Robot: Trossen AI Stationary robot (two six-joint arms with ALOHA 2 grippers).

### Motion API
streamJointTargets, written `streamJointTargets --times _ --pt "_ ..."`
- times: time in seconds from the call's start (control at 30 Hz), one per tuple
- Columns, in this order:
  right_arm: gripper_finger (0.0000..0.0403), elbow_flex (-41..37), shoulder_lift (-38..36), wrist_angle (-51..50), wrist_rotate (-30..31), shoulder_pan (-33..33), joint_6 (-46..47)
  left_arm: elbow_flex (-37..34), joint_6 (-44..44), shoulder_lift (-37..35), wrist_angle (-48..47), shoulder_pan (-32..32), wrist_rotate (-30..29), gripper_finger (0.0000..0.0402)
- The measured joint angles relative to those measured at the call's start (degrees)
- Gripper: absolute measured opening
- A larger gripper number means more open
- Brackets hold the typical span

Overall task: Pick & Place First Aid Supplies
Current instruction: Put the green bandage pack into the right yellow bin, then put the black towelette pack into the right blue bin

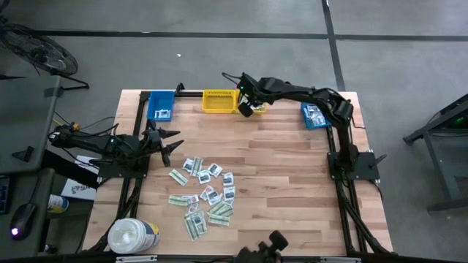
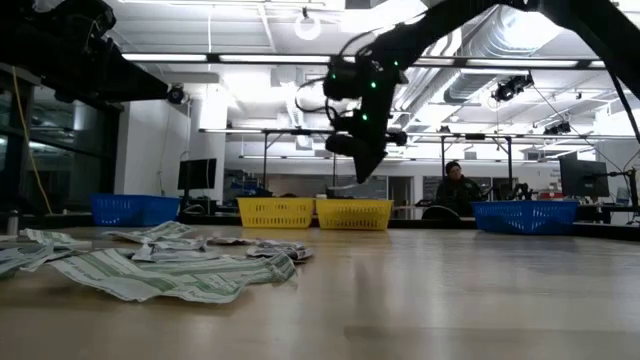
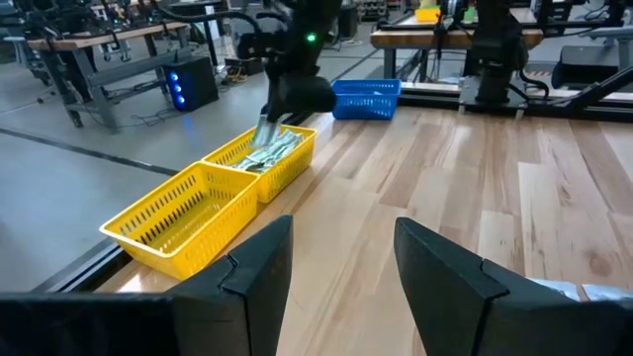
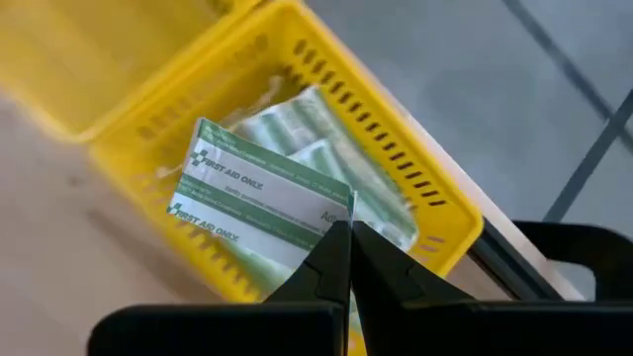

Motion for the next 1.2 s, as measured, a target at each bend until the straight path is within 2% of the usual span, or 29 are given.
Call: streamJointTargets --times 0.37,0.7,0.8,1.0,1.2 --pt "0.0013 0.13 1.78 -0.14 -6.54 -4.5 3.45 0.0 0.09 0.0 -0.13 -0.02 -0.02 0.0177" --pt "0.0121 0.13 1.59 0.07 -8.16 -4.5 2.84 0.0 0.2 0.0 -0.13 -0.02 -0.02 0.0177" --pt "0.0142 0.17 0.39 0.04 -8.14 -4.48 1.09 0.0 0.2 0.0 -0.13 -0.02 -0.02 0.0177" --pt "0.0151 0.26 -4.66 0.37 -8.63 -2.41 -3.22 0.0 0.2 0.0 -0.2 -0.01 -0.04 0.0177" --pt "0.0151 0.35 -6.85 0.09 -14.67 4.37 -9.74 0.0 0.22 0.0 -0.35 0.0 -0.17 0.0177"
